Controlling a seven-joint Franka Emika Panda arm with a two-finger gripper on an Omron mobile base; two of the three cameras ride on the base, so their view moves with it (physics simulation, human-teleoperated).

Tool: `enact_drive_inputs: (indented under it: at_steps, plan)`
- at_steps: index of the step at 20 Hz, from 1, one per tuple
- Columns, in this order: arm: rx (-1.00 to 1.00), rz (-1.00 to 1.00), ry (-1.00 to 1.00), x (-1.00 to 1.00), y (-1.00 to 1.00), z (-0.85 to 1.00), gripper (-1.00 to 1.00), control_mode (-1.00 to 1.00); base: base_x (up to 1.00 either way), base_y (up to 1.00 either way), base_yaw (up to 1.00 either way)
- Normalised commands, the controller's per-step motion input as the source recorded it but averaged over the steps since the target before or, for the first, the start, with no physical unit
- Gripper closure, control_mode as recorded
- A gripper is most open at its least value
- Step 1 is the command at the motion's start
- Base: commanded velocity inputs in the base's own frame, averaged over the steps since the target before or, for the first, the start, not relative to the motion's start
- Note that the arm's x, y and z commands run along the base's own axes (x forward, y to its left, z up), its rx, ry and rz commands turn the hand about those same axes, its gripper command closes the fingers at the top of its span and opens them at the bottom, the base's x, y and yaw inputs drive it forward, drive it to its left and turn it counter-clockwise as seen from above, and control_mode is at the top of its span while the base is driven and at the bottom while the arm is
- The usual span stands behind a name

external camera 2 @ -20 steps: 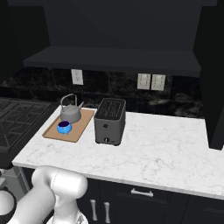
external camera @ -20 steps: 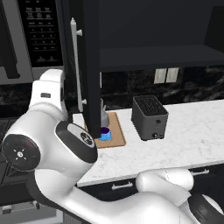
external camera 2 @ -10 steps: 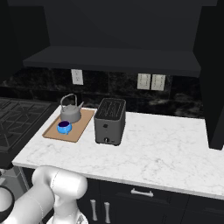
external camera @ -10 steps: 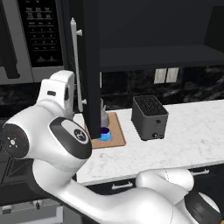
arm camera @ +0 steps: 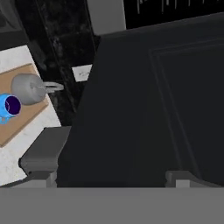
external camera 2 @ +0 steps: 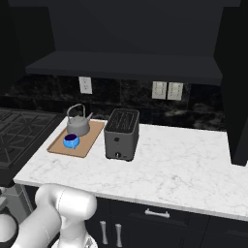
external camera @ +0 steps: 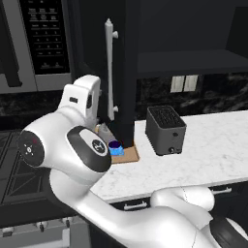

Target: Pick the kettle from the counter and place it on the tray. Then pick the mug from the cabinet and place it on the tray. Then close the cabinet doors.

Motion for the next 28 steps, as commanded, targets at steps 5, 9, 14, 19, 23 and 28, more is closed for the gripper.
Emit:
enact_drive_inputs:
  at_steps: [5,9,14,19,23,28]
  plan:
    - [0.0,-0.17,-0.01,0.31,-0.54,0.0,-1.0,-1.0,0.0,0.0,0.0]
    - [0.0,-0.16,0.0,0.41,-0.6,0.0,-1.0,-1.0,0.0,0.0,0.0]
    - [0.0,-0.1,0.0,0.48,-0.63,0.0,-1.0,-1.0,0.0,0.0,0.0]
    - [0.0,-0.06,0.0,0.53,-0.63,0.0,-1.0,-1.0,0.0,0.0,0.0]
    - [0.0,-0.05,0.0,0.53,-0.6,0.0,-1.0,-1.0,0.0,0.0,0.0]
    - [0.02,-0.01,0.0,0.56,-0.66,0.0,-1.0,-1.0,0.0,0.0,0.0]
